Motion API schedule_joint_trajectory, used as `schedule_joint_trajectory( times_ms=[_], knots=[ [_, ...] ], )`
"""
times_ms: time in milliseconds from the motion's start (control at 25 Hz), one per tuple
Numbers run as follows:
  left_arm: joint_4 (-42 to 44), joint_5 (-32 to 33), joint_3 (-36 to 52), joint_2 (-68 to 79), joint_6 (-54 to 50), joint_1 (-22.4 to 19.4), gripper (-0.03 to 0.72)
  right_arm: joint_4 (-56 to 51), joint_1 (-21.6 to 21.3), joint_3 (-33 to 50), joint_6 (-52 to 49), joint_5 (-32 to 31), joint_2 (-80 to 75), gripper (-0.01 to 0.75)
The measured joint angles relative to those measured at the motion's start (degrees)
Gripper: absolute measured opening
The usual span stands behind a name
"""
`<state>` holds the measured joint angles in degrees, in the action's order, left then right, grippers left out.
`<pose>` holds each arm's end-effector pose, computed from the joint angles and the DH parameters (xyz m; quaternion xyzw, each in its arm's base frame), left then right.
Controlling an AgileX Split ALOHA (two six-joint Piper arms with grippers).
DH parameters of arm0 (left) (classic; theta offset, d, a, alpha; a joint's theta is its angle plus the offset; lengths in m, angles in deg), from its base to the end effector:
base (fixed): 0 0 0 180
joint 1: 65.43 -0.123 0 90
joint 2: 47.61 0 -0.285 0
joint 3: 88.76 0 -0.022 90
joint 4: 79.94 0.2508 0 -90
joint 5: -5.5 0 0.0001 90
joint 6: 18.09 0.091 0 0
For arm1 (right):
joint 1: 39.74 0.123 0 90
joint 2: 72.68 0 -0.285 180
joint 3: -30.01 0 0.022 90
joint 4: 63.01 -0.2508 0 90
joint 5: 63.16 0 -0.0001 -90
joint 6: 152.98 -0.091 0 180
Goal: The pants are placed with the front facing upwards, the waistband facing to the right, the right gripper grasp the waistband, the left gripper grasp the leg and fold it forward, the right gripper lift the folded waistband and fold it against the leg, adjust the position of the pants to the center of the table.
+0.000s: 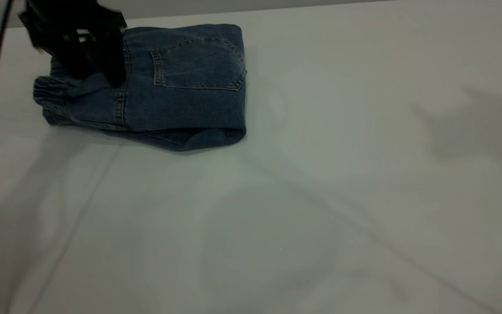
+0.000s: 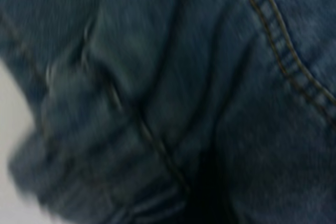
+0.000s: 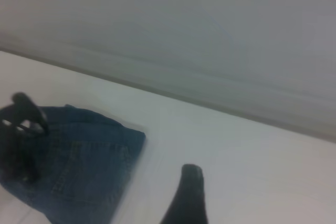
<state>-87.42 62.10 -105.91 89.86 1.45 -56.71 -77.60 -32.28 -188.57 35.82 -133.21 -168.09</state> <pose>0.4361 -0.0769 0.1177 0.2101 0.9757 -0.0526 0.0319 0.2907 0.0598 0.5100 -0.1399 0.8762 0.1209 0.4450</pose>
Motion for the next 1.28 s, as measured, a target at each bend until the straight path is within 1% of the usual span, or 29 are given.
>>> schedule_joint_trajectory(
  times_ms=[120, 360, 600, 920, 1080, 1280],
  knots=[
    [0.00, -2.18, -0.08, 2.63, 2.85, 0.00, 0.517, -0.45, 0.00, 0.00, 0.10, 0.00, 0.02, 0.587],
    [-0.05, -2.24, -0.28, 5.01, 3.04, 0.17, 0.517, -0.81, 0.00, 0.00, 0.49, 0.00, 0.02, 0.587],
    [0.71, -1.64, -0.11, 5.20, 2.94, 2.33, 0.517, -0.69, 0.00, 0.00, 0.49, 0.14, 0.02, 0.587],
    [-0.04, 0.00, -0.04, 5.33, 2.77, 8.89, 0.517, -0.62, 0.00, 0.00, 0.55, 0.14, 0.02, 0.587],
    [-0.50, 2.52, -0.04, 5.39, 2.30, 12.83, 0.517, -0.62, 0.00, 0.00, 0.55, 0.09, 0.02, 0.587],
    [-0.52, 4.06, -0.01, 5.39, -2.42, 16.99, 0.517, -0.62, 0.00, 0.00, 0.55, 0.09, 0.02, 0.587]
  ],
)
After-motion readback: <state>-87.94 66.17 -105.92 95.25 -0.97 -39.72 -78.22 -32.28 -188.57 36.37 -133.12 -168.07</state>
